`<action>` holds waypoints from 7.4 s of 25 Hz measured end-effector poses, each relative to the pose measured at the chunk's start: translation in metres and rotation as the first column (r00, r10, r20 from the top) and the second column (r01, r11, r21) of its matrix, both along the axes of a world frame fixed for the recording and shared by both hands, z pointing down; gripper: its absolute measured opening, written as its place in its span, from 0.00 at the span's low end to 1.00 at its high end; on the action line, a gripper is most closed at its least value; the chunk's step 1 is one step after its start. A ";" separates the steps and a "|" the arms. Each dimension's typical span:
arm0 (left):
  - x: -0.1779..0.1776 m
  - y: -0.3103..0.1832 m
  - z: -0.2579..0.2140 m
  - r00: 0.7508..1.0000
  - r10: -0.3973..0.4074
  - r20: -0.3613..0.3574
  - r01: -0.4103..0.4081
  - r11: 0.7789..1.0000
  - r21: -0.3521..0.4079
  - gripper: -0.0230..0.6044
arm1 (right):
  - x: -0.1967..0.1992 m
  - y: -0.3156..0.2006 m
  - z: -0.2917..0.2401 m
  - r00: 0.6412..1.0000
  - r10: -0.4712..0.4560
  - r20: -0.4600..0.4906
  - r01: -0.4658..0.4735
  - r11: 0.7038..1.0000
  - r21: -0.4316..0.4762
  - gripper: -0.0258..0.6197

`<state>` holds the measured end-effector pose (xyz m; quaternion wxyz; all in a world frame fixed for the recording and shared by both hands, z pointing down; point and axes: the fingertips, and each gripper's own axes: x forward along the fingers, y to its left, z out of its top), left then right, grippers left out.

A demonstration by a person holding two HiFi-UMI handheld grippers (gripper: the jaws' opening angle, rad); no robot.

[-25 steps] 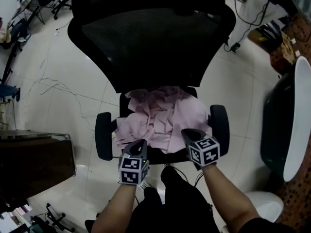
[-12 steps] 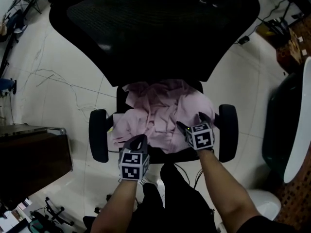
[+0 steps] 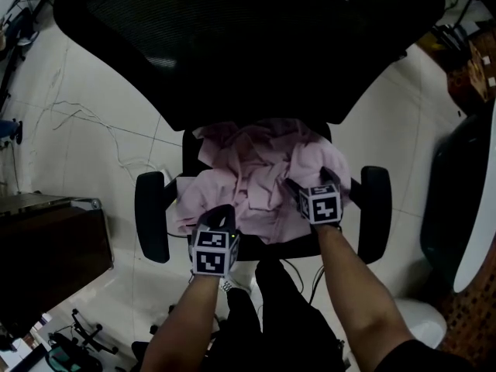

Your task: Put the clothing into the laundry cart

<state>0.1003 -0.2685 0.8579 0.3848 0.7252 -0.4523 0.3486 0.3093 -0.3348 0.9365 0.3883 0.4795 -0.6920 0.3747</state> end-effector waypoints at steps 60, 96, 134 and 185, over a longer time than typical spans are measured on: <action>-0.248 0.137 -0.463 0.957 -0.290 -0.021 0.223 0.686 0.692 0.03 | -0.192 0.071 -0.676 0.823 -0.452 0.344 -0.038 0.560 0.827 0.24; -0.634 0.533 -0.652 0.539 -0.842 -0.032 0.434 0.245 0.867 0.03 | -0.698 0.383 -0.935 0.136 -0.935 0.327 0.125 0.343 0.931 0.24; -0.914 0.450 -0.637 0.262 -0.965 0.015 0.488 0.146 0.860 0.03 | -1.165 0.322 -0.844 -0.142 -0.927 0.347 0.412 0.264 0.872 0.24; -0.870 0.423 -0.607 0.375 -0.924 -0.079 0.554 0.155 0.818 0.03 | -1.064 0.312 -0.752 -0.063 -0.967 0.245 0.530 0.176 0.829 0.04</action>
